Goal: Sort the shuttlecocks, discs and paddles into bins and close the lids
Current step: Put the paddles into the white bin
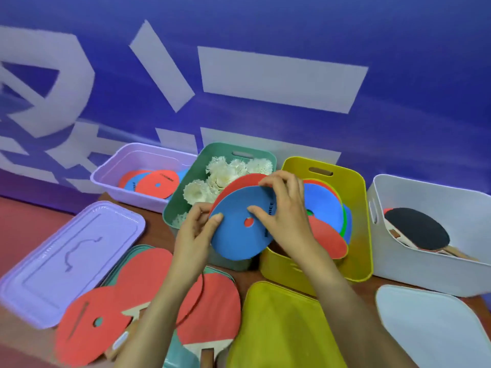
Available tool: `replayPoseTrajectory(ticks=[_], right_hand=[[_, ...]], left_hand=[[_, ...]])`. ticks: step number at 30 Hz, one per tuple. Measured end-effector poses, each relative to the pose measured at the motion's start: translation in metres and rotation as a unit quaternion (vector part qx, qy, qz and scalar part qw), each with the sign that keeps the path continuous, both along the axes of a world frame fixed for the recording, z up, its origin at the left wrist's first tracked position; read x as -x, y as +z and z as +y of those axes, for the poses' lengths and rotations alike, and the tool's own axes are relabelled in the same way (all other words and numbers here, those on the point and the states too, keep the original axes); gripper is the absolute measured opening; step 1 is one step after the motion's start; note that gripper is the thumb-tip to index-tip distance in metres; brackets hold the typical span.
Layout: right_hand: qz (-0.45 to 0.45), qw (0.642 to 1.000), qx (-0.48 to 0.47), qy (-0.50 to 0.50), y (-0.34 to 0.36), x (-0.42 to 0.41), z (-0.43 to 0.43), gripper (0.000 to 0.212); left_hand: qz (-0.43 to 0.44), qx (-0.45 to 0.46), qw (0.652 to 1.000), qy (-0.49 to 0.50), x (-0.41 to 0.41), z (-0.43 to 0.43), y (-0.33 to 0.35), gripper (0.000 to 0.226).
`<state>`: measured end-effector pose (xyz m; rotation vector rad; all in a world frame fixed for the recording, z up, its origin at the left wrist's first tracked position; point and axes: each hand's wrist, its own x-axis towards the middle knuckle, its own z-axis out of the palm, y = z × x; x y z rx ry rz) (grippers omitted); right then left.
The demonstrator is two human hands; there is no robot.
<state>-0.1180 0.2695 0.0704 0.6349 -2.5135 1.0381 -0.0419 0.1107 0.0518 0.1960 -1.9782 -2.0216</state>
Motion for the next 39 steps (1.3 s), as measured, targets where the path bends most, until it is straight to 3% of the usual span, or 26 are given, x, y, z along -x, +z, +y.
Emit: replayPoseTrajectory(ticks=[4,10,16,20,24,28,32,35,39], right_hand=[[-0.075,0.995,0.038,0.049,0.017,0.018,-0.084,0.028],[-0.060,0.995,-0.009,0.081,0.040,0.041,-0.175,0.016],[-0.159,0.972,-0.052,0.164,0.059,0.086,-0.228,0.013],[-0.133,0.981,-0.082,0.118,0.051,0.110,-0.259,0.011],[-0.126,0.983,-0.100,0.094,0.040,0.131,-0.283,0.011],[-0.124,0.989,-0.067,0.038,0.027,0.155,-0.295,0.010],[-0.134,0.989,-0.058,-0.029,0.006,0.175,-0.298,0.009],[-0.173,0.980,-0.088,-0.047,-0.013,0.181,-0.302,0.009],[-0.266,0.960,-0.055,-0.063,-0.035,0.189,-0.306,0.011]], left_hand=[[-0.014,-0.040,0.999,0.034,0.017,-0.084,0.005,0.018],[-0.029,-0.116,0.990,0.079,0.037,-0.167,0.012,0.018],[-0.018,-0.134,0.988,0.071,0.057,-0.222,0.016,0.017],[-0.036,-0.118,0.990,0.070,0.080,-0.249,0.009,0.001],[-0.041,-0.102,0.991,0.081,0.101,-0.278,0.003,0.005],[-0.059,-0.094,0.982,0.153,0.119,-0.315,-0.014,0.011],[-0.068,-0.001,0.969,0.237,0.129,-0.341,-0.042,0.010],[-0.052,0.042,0.959,0.274,0.134,-0.345,-0.052,0.012],[-0.049,0.005,0.964,0.260,0.138,-0.347,-0.062,0.019]])
